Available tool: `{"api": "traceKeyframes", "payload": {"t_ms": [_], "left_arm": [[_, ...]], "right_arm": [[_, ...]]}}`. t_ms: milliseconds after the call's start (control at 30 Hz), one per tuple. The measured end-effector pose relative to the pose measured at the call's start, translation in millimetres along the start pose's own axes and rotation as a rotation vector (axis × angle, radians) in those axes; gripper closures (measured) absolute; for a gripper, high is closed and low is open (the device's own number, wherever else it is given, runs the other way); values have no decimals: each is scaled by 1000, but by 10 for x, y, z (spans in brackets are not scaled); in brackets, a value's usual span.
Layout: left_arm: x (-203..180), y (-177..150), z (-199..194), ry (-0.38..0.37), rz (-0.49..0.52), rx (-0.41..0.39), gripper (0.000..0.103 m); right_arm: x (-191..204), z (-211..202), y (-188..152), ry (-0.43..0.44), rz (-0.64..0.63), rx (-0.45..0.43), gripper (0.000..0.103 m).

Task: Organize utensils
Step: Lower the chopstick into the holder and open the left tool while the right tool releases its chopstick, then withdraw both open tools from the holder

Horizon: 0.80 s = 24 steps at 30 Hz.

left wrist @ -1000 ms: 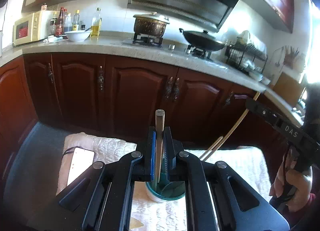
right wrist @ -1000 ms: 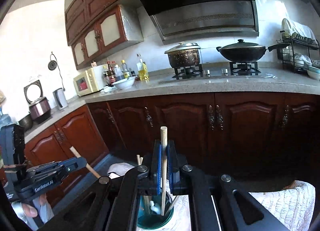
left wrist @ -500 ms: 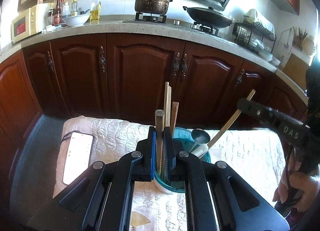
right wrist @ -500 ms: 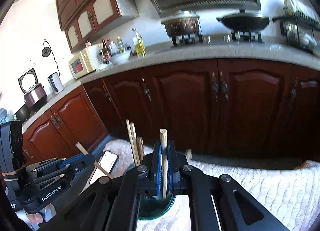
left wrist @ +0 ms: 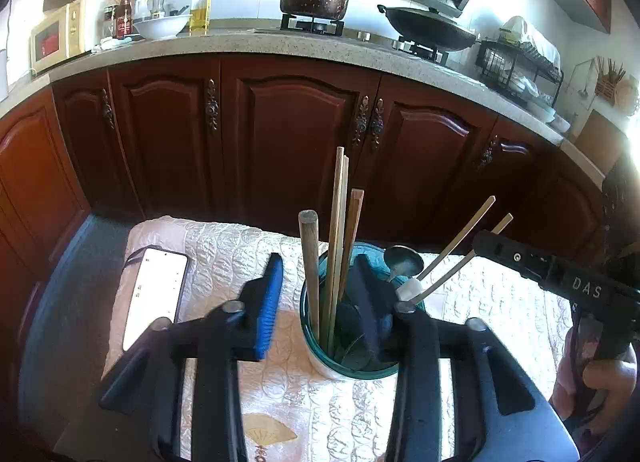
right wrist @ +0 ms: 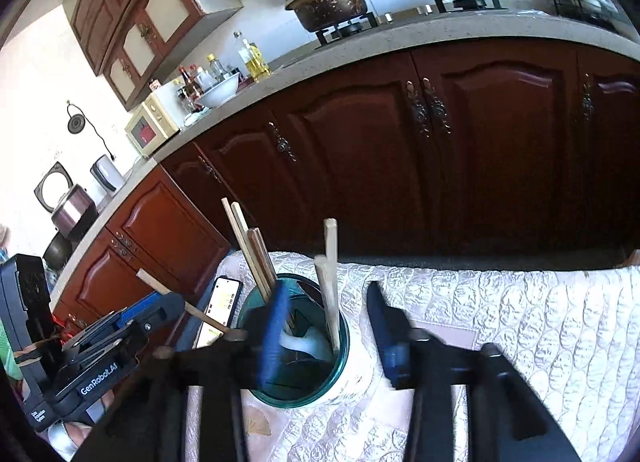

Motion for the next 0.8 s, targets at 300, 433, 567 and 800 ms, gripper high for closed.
{"api": "traceKeyframes", "payload": {"t_ms": [300,433,567,800], "left_arm": [[6,-9,-131,27,5,-40,57],[-1,-39,-184,40,11,-51,56],[-23,-115,-230,46,14,-53,56],[-141,-293,-253,31,32,-34,56]], "right_arm": [[111,-173,-128,-2,-39,-12,62],[142,-217,-199,-34,-59,-6,60],[146,-255,-285,-69,-71,-2,59],[102,-328,-445,-106,-73,15,59]]}}
Point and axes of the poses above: each gripper's, at about its wrist camera, not at the fingertips, and z roughly the way its jaws point, x to its left, y to its top, the point moved 5 cm from there along z, roughly the way its jaws point, and after that the axes turned 10 degrees about -z, right-handed, at the moved point
